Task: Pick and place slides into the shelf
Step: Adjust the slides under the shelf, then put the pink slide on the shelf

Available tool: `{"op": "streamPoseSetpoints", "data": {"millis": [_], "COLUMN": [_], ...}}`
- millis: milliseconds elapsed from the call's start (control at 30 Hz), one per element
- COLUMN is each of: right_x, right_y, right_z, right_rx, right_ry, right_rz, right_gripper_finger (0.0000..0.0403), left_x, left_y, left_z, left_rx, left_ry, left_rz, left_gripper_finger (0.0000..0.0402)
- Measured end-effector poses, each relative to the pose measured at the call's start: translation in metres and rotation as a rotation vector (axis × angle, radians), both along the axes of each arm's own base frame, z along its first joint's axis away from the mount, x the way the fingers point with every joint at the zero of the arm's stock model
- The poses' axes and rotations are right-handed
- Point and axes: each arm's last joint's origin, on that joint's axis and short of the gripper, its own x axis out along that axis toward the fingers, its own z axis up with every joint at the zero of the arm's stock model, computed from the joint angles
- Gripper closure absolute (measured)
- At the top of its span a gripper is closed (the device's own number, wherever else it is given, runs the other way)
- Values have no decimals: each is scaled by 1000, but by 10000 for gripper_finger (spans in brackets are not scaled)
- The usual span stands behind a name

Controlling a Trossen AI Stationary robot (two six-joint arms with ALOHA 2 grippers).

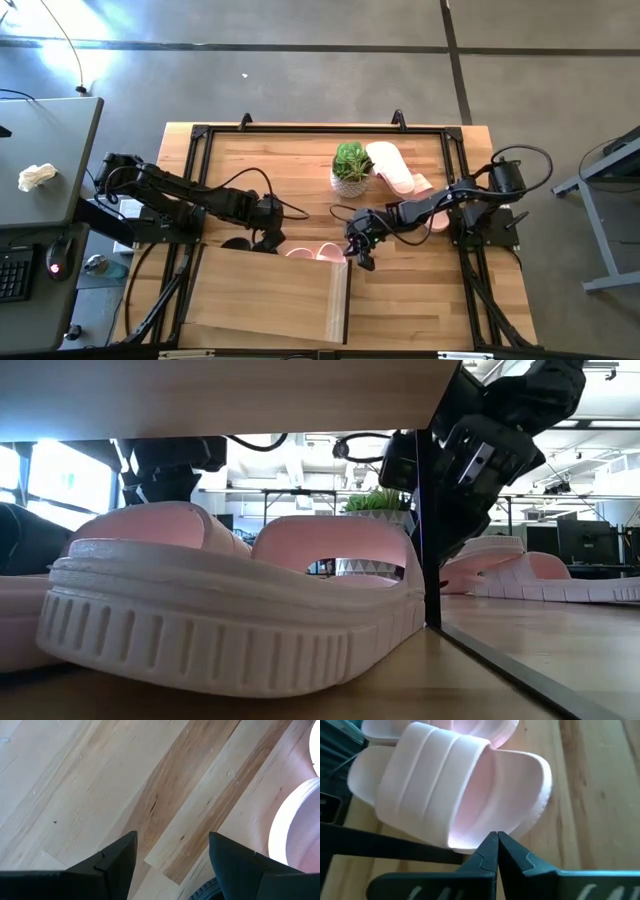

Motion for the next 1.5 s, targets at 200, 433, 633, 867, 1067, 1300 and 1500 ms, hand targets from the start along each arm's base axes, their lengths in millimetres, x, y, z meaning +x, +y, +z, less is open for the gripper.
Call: {"op": "streamPoseSetpoints", "data": {"millis": [200,433,633,867,1067,1300,1500], "right_x": [2,6,9,9,10,7,5], "right_y": [-6,-6,-7,-7,-8,-12,-16], "right_z": [-7,-15,-13,-13,-11,-1,-1], "right_rx": [-22,-17,-22,-21,-35,-100,-113], "right_ry": [10,-5,-36,-43,-58,-68,-40], "right_rz": [-15,-19,-39,-41,-62,-116,-137], "right_gripper_finger": [403,403,403,403,403,403,403], "left_x": [0,2,3,3,3,3,3], "left_y": [0,0,0,0,0,1,2], "left_z": [0,1,1,1,1,1,2], "left_rx": [1,1,0,0,-1,22,52], "left_ry": [-2,-22,-29,-29,-30,-35,-41], "left_rz": [0,1,1,1,4,11,17], "left_gripper_finger": [172,172,172,172,172,172,172]}}
